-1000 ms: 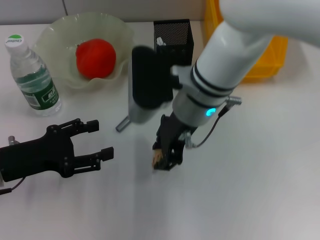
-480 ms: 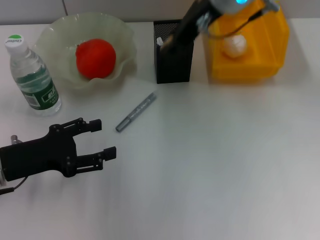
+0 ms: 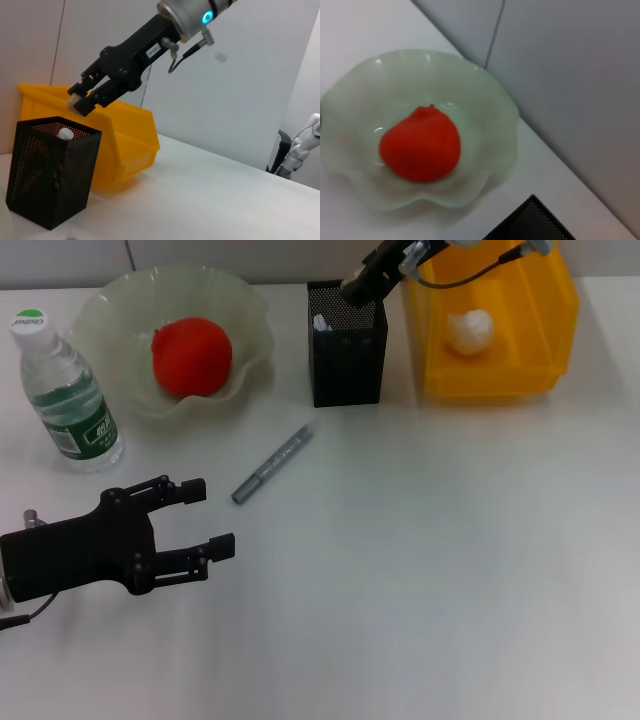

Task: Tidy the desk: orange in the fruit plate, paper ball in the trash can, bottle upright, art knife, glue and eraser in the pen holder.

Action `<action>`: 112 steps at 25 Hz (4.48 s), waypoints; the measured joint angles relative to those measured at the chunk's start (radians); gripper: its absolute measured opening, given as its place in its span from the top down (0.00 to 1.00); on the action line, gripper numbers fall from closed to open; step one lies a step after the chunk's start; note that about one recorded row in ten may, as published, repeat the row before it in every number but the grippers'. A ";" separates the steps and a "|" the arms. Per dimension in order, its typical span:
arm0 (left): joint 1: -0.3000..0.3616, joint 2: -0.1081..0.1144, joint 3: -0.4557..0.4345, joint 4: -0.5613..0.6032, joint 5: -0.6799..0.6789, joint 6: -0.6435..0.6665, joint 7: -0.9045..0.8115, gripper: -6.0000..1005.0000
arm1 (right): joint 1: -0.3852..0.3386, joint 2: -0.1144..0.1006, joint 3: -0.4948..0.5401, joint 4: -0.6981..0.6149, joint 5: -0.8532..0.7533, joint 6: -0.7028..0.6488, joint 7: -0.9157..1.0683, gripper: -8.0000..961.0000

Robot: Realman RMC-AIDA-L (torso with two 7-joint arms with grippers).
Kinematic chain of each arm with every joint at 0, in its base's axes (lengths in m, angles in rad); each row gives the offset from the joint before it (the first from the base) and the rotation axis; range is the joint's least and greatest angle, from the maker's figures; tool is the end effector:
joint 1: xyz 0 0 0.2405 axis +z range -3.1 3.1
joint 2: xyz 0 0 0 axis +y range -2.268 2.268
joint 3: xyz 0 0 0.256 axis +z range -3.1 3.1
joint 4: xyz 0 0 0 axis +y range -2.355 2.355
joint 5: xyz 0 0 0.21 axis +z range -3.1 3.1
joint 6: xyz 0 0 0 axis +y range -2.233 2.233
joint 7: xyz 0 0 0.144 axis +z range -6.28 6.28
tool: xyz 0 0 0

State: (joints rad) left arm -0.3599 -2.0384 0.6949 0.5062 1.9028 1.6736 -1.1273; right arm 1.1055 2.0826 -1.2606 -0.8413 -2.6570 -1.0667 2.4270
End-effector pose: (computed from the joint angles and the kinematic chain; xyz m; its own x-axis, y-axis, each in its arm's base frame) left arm -0.3075 0.2637 -0.0026 0.7458 0.3048 0.5923 0.4567 -0.8813 -0.1217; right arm 0.0722 0.4682 -0.0300 0.9231 -0.3753 0.0842 -0.2660 -0.7811 -0.5650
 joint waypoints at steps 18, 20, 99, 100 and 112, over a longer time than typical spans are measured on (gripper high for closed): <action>-0.001 0.001 0.000 0.000 -0.001 0.000 -0.003 0.22 | 0.000 0.004 -0.004 0.016 0.006 0.025 -0.002 0.37; -0.001 0.001 0.000 0.000 -0.001 0.000 -0.003 0.22 | -0.003 0.004 -0.004 0.012 0.006 0.028 -0.001 0.30; -0.540 -0.035 0.456 0.640 0.622 -0.180 -1.405 0.24 | -0.693 -0.084 0.338 0.384 0.973 -0.360 -1.377 0.26; -0.543 -0.035 0.480 0.619 0.625 -0.196 -1.413 0.24 | -0.693 -0.084 0.337 0.384 0.973 -0.360 -1.377 0.27; -0.587 -0.040 0.669 0.392 0.643 -0.373 -1.425 0.24 | -0.696 -0.082 0.330 0.384 0.967 -0.347 -1.378 0.28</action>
State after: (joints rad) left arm -0.9465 -2.0788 1.3643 0.8980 2.5462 1.3010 -2.5527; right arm 0.4094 2.0007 -0.9309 -0.4576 -1.6901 -1.4137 1.0491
